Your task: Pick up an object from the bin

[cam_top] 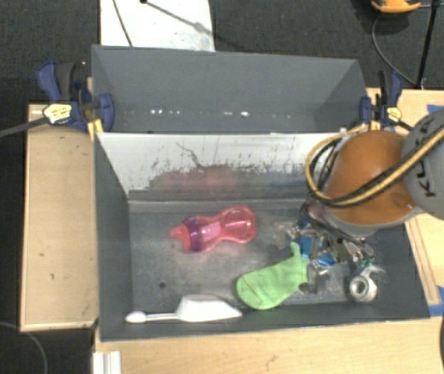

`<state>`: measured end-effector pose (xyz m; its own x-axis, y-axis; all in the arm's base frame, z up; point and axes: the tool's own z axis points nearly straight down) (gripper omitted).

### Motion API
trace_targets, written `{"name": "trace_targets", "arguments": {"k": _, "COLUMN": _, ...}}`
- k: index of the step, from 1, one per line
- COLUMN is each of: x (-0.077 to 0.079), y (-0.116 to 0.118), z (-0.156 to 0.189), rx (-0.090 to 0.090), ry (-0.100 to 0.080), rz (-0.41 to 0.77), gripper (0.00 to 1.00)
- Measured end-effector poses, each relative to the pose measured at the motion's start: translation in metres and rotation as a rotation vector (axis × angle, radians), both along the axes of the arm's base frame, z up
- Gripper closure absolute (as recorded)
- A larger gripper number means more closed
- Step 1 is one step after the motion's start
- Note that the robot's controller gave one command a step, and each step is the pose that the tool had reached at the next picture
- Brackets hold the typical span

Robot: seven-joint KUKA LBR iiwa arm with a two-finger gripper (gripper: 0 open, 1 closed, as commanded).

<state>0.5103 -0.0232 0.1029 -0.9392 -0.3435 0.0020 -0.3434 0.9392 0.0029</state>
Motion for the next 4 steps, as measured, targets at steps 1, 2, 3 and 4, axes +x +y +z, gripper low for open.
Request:
{"name": "trace_targets", "arguments": {"k": 1, "x": 0.004, "y": -0.006, "z": 0.015, "rx": -0.002, "ry": -0.007, "rz": 0.057, "gripper": 0.00}}
{"name": "trace_targets", "arguments": {"k": 2, "x": -0.001, "y": -0.010, "z": -0.022, "rx": -0.001, "ry": -0.005, "rz": 0.342, "gripper": 0.00}}
{"name": "trace_targets", "arguments": {"k": 3, "x": 0.006, "y": -0.009, "z": -0.032, "rx": -0.001, "ry": -0.006, "rz": 0.288, "gripper": 1.00}}
{"name": "trace_targets", "arguments": {"k": 4, "x": 0.006, "y": -0.009, "z": -0.032, "rx": -0.001, "ry": -0.006, "rz": 0.288, "gripper": 1.00}}
